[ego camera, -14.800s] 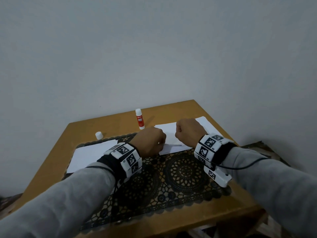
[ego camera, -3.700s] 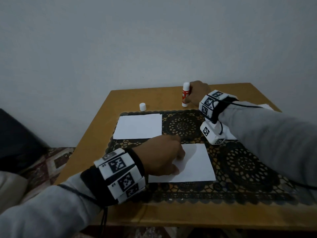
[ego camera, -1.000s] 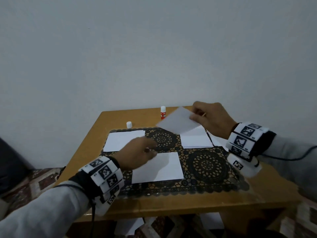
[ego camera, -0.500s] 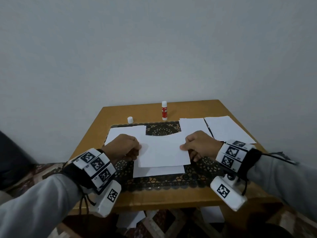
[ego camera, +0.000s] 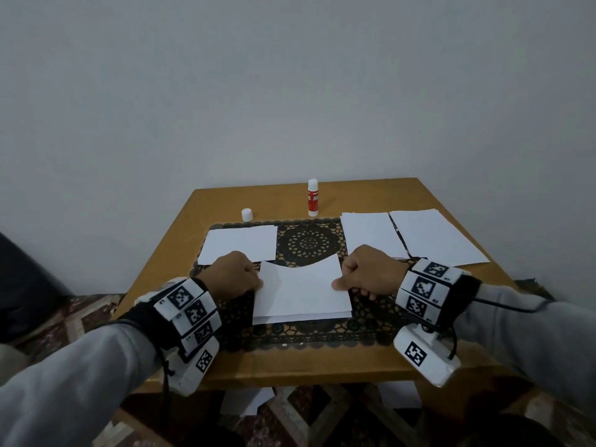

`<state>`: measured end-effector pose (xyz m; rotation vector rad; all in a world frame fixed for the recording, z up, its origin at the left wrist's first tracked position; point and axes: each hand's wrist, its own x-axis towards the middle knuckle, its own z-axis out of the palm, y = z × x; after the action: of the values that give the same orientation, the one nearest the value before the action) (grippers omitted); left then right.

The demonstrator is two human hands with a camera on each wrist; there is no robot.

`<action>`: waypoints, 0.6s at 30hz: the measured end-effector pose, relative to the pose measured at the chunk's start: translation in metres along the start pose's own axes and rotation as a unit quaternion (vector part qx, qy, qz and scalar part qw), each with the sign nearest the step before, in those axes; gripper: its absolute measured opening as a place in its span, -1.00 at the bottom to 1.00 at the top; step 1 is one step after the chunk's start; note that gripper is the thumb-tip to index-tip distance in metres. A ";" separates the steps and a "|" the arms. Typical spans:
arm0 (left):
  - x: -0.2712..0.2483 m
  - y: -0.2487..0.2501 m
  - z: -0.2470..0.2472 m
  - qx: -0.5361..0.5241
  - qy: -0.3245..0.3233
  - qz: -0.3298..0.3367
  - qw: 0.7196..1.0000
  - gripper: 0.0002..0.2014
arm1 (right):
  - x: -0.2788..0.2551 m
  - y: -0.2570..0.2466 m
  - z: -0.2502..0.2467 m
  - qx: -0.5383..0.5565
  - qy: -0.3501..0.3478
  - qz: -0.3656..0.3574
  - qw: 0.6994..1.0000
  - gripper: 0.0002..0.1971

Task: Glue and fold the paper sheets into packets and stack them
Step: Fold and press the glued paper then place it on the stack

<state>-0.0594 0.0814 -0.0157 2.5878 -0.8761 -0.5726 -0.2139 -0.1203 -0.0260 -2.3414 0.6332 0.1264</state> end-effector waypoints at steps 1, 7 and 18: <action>-0.001 0.001 0.000 0.004 -0.001 0.001 1.000 -0.76 | 0.000 0.000 0.001 -0.009 0.002 0.000 1.000 -0.59; -0.002 0.001 0.000 0.016 -0.009 0.011 1.000 -0.80 | 0.000 0.000 0.001 -0.028 0.004 -0.006 1.000 -0.58; -0.002 0.000 0.000 0.029 -0.011 0.023 0.999 -0.84 | 0.002 -0.002 0.003 -0.058 0.002 -0.013 0.998 -0.57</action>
<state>-0.0612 0.0825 -0.0150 2.6091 -0.9711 -0.5712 -0.2109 -0.1182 -0.0275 -2.4613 0.6127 0.1498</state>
